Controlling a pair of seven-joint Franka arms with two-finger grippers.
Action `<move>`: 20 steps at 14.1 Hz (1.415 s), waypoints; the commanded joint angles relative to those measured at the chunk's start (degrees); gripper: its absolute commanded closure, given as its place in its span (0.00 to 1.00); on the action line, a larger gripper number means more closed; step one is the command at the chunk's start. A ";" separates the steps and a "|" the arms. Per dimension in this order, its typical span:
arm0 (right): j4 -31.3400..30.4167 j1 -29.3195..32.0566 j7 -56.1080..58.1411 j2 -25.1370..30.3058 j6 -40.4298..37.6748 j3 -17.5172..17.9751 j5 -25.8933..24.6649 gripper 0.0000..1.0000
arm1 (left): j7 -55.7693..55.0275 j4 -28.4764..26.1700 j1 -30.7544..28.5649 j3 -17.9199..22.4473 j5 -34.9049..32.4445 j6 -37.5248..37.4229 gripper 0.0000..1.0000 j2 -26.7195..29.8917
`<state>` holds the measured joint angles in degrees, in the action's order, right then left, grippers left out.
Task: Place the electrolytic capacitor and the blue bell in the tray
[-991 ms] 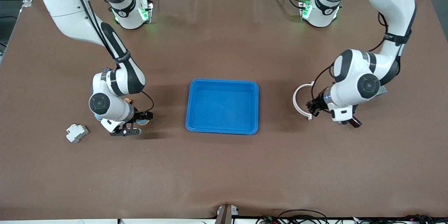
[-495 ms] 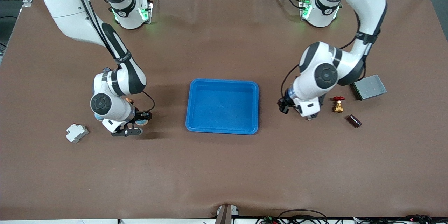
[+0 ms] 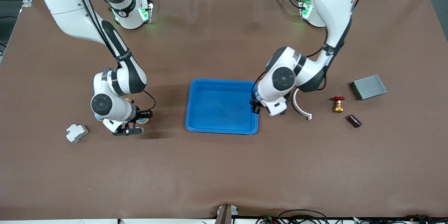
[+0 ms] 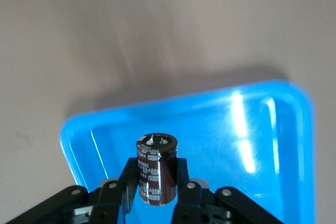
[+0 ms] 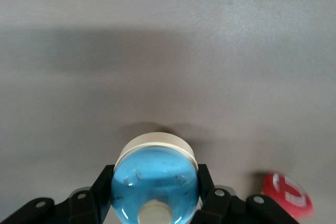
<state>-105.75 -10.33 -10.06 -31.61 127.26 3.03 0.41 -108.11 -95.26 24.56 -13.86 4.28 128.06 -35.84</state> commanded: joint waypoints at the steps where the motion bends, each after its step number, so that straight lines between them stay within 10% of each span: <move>1: 3.87 -0.40 -8.45 3.83 -9.71 3.28 0.91 0.88 | -2.72 2.62 2.86 1.12 0.03 0.00 1.00 -3.62; 3: 6.43 -0.40 -14.52 3.83 -13.07 6.27 2.14 0.88 | -2.90 2.62 2.69 1.12 0.03 0.00 1.00 -4.33; 4: 6.96 -0.40 -17.95 3.83 -13.43 8.02 2.49 0.88 | -2.90 2.71 2.60 1.21 0.12 0.00 0.70 -4.41; 5: 7.05 -0.66 -21.63 3.74 -13.35 9.95 2.41 0.88 | -2.73 2.71 1.99 1.21 0.03 0.00 0.16 -4.07; 6: 7.14 -1.62 -25.15 3.48 -12.74 11.02 2.41 0.88 | -2.64 2.88 1.29 1.21 0.03 0.00 0.00 -3.80; 11: 9.34 -9.70 -36.95 1.99 -8.97 11.12 2.85 0.88 | -0.89 2.70 -4.42 1.82 -6.80 -4.82 0.00 1.47; 20: 9.25 -15.16 -41.45 -5.39 2.20 10.94 2.67 0.88 | 34.86 1.92 -19.44 1.91 -12.36 -13.10 0.00 4.46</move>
<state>-98.04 -24.76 -50.46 -35.71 129.10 14.34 2.77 -78.99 -91.90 8.10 -11.53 -6.21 115.93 -32.69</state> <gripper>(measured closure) 0.335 0.000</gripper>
